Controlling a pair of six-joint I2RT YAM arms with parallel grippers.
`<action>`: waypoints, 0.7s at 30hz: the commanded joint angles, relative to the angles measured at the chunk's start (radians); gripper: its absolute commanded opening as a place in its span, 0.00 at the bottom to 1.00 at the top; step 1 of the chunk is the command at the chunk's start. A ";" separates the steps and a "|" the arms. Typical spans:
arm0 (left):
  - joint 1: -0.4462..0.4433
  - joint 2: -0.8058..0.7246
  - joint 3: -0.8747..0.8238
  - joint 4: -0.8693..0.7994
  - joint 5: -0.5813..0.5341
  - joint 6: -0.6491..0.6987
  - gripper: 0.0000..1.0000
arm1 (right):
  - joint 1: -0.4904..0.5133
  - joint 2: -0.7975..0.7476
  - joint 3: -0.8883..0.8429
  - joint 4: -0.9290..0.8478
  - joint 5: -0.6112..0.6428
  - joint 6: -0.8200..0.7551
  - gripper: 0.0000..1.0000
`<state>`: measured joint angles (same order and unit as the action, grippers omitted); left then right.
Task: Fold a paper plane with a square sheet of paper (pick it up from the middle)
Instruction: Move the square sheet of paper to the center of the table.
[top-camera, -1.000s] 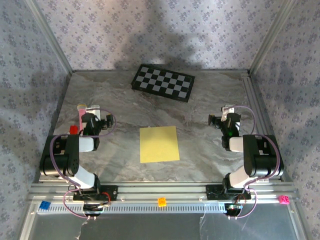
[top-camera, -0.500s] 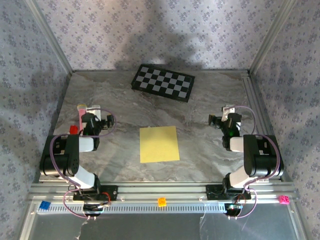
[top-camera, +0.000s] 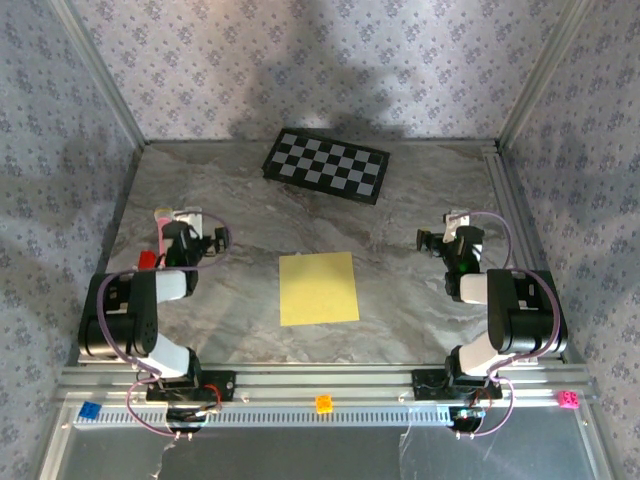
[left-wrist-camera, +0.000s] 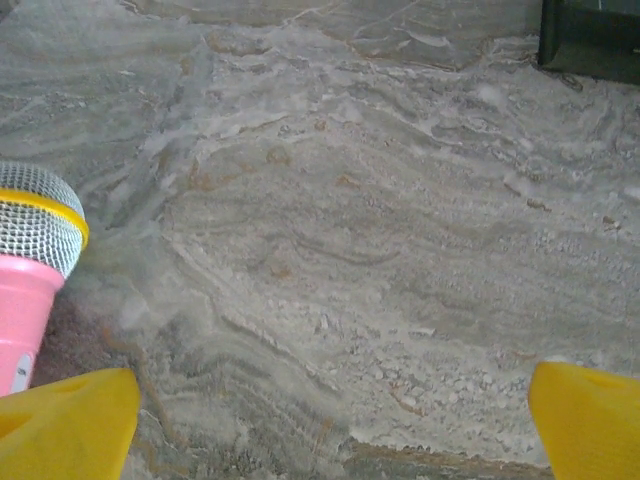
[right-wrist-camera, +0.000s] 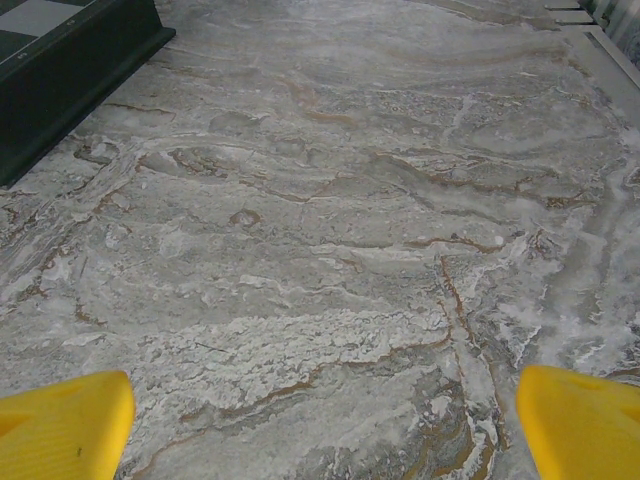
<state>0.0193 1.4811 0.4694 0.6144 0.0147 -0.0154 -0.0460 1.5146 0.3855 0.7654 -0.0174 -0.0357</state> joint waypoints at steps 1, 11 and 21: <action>-0.003 -0.093 0.056 -0.178 0.012 -0.036 1.00 | 0.021 -0.032 0.041 -0.058 -0.011 -0.030 1.00; -0.005 -0.417 0.054 -0.424 -0.088 -0.253 1.00 | 0.060 -0.206 0.328 -0.851 0.022 0.094 1.00; 0.004 -0.457 0.215 -0.790 -0.004 -0.413 1.00 | 0.049 -0.363 0.327 -1.110 -0.008 0.341 1.00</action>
<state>0.0196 1.0328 0.6456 -0.0467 -0.0753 -0.3874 0.0105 1.2175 0.7177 -0.2028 -0.0097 0.1936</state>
